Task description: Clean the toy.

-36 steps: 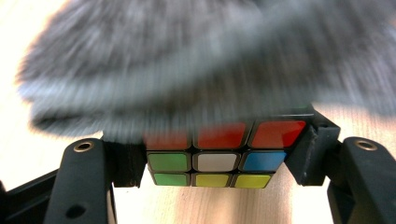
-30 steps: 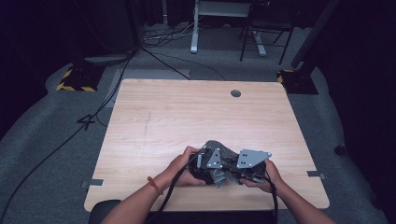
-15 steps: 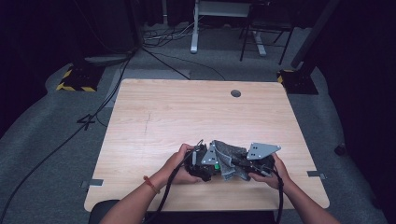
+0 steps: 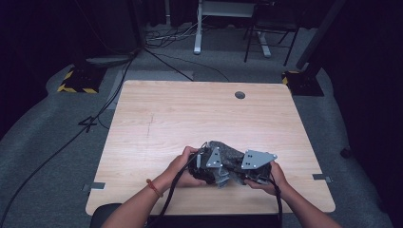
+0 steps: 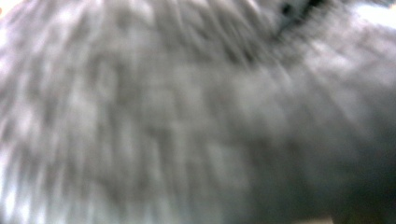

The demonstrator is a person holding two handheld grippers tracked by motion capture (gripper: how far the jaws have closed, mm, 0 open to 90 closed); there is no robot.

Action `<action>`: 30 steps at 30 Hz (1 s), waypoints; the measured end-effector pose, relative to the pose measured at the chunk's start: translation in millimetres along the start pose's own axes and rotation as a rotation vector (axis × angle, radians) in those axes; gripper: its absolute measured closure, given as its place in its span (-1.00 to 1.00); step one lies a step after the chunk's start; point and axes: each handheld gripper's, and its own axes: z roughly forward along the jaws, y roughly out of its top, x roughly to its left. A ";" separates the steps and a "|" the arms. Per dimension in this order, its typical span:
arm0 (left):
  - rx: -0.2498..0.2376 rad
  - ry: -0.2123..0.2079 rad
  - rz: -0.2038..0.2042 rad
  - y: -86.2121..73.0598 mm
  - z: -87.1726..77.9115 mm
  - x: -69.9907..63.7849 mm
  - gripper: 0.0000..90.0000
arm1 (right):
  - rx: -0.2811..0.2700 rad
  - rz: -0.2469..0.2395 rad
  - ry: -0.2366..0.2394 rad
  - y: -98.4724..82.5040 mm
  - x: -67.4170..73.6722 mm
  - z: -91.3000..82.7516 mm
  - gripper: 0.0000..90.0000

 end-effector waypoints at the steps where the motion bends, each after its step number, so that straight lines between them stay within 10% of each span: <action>1: -0.003 -0.001 -0.001 0.0 -0.6 0.7 -0.25 | 0.004 0.011 -0.009 -3.5 -3.5 -1.4 0.76; 7: -0.051 -0.004 -0.014 -0.1 -7.4 2.7 -0.25 | 0.039 0.119 -0.012 -29.3 -21.9 -7.3 0.76; 17: -0.125 -0.024 -0.033 -1.1 -13.1 1.9 -0.25 | -0.094 0.289 0.162 -42.9 -30.5 -3.8 0.77; 30: -0.054 0.004 -0.018 2.0 -2.2 -0.5 -0.27 | -0.108 0.195 0.116 -23.0 -18.8 -5.6 0.76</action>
